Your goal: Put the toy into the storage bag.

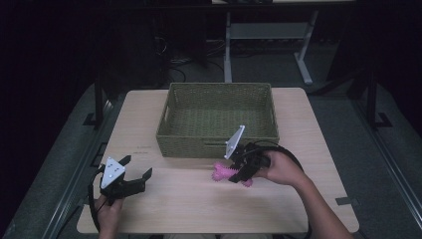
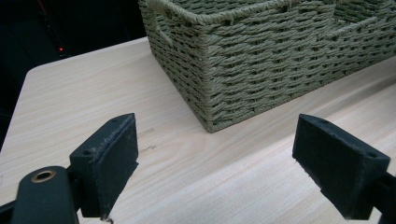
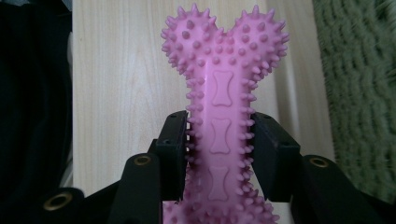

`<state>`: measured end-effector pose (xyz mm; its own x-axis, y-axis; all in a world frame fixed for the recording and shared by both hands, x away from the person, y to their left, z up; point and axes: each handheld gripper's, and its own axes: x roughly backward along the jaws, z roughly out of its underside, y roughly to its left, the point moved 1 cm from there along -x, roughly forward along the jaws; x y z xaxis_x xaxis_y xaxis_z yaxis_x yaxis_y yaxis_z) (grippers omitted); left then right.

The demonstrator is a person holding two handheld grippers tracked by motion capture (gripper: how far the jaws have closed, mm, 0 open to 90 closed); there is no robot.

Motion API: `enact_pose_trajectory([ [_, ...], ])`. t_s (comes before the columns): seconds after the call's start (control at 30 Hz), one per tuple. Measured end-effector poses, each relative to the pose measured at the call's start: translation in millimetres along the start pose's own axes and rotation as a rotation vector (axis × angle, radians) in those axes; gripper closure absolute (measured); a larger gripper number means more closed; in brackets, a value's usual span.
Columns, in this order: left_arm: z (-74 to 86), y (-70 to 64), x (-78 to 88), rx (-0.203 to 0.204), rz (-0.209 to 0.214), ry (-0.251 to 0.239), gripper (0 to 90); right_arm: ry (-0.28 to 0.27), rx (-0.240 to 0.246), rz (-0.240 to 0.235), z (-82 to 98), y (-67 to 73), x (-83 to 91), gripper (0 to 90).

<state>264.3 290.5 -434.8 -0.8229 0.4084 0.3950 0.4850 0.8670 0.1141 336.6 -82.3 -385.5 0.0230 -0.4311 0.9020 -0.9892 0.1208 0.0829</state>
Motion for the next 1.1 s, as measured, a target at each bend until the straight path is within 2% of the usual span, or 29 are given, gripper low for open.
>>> enact_pose_trajectory([
  [0.13,0.1,-0.1,0.1,-0.001,-0.002,0.000,13.9,-0.010,0.016,0.003,-6.1,-3.5,12.0,57.9],
  [0.27,0.3,0.8,-0.1,0.003,-0.001,0.000,13.8,-0.035,0.016,-0.010,-10.9,-8.9,23.9,57.9],
  [0.43,0.3,0.2,0.4,0.000,-0.003,-0.001,13.8,-0.040,0.014,-0.007,-16.2,-15.2,34.2,57.9],
  [0.97,0.2,0.2,-0.2,0.000,0.000,-0.002,13.9,-0.034,0.007,-0.005,-26.1,-32.7,52.7,57.9],
  [1.1,0.3,0.4,0.1,0.000,-0.002,-0.002,13.8,-0.050,0.003,-0.008,-28.4,-37.0,58.6,57.9],
])
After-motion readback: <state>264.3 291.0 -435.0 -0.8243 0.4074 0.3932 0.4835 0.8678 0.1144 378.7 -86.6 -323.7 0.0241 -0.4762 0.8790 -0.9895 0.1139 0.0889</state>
